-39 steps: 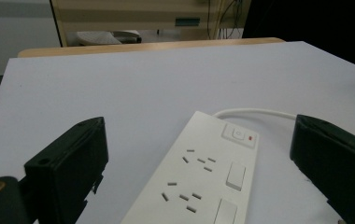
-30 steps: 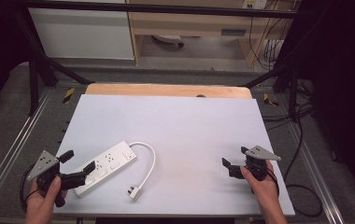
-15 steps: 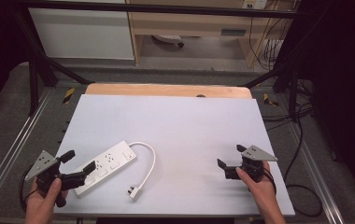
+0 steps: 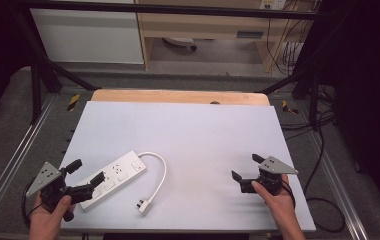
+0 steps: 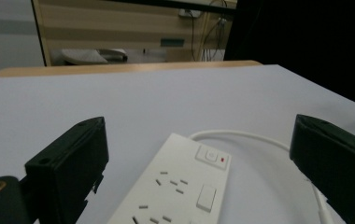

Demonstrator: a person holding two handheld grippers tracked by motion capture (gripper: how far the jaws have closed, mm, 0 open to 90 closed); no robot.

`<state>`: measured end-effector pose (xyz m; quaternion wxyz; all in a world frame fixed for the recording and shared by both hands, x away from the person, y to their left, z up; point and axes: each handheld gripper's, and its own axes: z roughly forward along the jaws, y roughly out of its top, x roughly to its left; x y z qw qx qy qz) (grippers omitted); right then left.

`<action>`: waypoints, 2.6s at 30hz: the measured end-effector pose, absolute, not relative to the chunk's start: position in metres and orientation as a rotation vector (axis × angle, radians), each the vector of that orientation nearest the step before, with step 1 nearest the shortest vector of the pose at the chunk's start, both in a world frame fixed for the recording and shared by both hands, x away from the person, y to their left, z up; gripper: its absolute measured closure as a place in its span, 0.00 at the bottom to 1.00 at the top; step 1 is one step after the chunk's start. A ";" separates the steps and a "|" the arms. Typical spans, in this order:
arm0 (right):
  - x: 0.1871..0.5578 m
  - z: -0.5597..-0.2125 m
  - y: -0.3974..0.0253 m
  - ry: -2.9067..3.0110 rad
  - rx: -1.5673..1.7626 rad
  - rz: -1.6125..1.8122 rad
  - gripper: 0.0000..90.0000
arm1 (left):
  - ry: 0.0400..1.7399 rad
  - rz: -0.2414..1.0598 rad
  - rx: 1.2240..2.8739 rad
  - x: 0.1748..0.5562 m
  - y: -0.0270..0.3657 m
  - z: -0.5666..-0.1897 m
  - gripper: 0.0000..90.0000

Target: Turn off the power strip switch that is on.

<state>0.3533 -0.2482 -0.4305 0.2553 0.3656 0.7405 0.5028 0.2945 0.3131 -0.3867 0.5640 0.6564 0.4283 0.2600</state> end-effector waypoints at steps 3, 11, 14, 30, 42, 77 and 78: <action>0.353 -0.431 -0.250 2.009 0.999 1.365 0.02 | 1.000 0.623 1.517 0.293 0.313 -0.384 0.05; 0.352 -0.431 -0.246 2.025 0.983 1.365 0.03 | 0.957 0.626 1.556 0.292 0.305 -0.378 0.05; 0.351 -0.430 -0.247 2.025 0.972 1.359 0.03 | 0.934 0.651 1.593 0.292 0.297 -0.374 0.05; 0.352 -0.431 -0.250 2.019 1.004 1.362 0.03 | 0.907 0.600 1.651 0.315 0.262 -0.344 0.08; 0.353 -0.432 -0.250 2.026 1.008 1.341 0.03 | 0.910 0.589 1.694 0.321 0.253 -0.350 0.13; 0.357 -0.436 -0.251 2.055 1.021 1.296 0.03 | 0.909 0.558 1.743 0.335 0.260 -0.374 0.84; 0.357 -0.436 -0.251 2.055 1.021 1.296 0.03 | 0.911 0.546 1.740 0.336 0.261 -0.374 0.85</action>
